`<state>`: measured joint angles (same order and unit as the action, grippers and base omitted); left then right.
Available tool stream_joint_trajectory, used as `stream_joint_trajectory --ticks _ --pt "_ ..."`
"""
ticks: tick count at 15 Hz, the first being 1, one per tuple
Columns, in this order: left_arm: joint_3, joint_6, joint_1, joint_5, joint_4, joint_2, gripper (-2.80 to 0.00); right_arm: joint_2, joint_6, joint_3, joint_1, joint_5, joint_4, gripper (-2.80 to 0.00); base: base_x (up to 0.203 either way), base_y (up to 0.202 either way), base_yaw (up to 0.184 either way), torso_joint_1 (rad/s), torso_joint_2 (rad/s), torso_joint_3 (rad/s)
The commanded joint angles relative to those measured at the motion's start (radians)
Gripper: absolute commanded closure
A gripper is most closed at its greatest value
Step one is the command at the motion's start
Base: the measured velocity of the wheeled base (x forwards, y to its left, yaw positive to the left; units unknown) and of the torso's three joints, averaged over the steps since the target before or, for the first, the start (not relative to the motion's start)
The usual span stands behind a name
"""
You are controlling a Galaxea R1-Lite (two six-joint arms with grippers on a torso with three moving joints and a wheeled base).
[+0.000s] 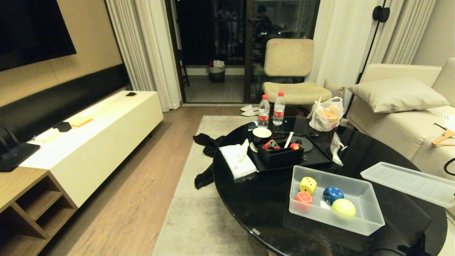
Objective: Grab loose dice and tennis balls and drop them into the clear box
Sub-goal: Open the lid
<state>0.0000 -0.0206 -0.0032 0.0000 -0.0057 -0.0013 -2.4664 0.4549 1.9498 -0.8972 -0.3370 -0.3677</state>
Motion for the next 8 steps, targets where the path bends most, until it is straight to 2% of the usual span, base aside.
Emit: stream_joint_trajectory --ticks 1,8 --pt "0.003 -0.001 0.000 0.000 0.000 0.001 0.00 -0.009 0.001 -0.002 0.000 -0.002 -0.002 0.00 0.000 0.000 0.000 0.000 0.00 0.000" --pt "0.003 -0.001 0.000 0.000 0.000 0.001 0.00 -0.041 -0.009 -0.007 0.000 0.013 0.000 0.00 0.000 0.000 0.000 0.000 0.00 0.000"
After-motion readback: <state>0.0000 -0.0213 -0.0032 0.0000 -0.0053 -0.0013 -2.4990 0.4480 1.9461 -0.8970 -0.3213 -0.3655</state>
